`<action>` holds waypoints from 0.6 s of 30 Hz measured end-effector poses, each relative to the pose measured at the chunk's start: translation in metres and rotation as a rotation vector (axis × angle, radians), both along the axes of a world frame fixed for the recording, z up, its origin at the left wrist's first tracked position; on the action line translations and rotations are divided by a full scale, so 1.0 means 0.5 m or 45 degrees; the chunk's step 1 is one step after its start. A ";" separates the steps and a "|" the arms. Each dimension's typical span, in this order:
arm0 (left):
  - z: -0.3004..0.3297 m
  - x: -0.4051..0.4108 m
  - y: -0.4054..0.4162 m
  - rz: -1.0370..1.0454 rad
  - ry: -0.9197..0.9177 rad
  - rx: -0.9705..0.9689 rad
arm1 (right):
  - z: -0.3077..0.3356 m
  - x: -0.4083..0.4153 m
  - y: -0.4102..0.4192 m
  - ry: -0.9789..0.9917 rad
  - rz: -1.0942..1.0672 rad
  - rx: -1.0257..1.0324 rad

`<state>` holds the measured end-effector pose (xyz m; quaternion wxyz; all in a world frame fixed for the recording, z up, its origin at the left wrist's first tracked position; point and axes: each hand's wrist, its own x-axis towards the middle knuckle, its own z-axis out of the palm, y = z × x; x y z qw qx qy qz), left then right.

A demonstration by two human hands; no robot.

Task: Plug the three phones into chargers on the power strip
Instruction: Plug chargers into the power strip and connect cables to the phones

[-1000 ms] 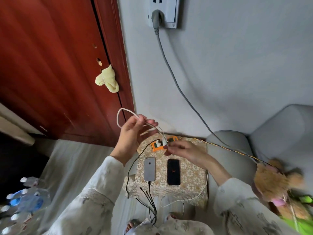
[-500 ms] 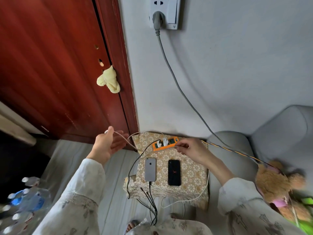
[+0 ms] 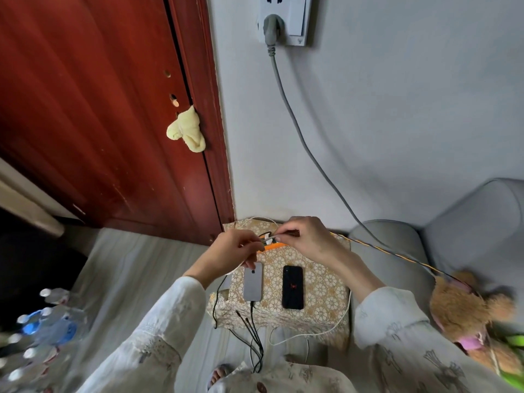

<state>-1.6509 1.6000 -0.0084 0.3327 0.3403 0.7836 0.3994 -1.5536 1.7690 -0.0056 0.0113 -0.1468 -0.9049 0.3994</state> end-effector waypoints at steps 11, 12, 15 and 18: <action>-0.029 -0.004 -0.010 0.060 -0.314 0.079 | 0.011 0.021 0.020 -0.032 -0.123 -0.398; -0.030 0.002 0.000 0.067 -0.341 0.122 | 0.004 0.018 0.015 -0.051 -0.107 -0.414; -0.049 0.011 0.029 0.172 -0.304 0.152 | -0.024 0.016 0.007 -0.074 -0.144 -0.468; -0.107 0.015 0.035 0.330 -0.357 0.062 | -0.080 0.035 0.021 -0.077 -0.305 -0.622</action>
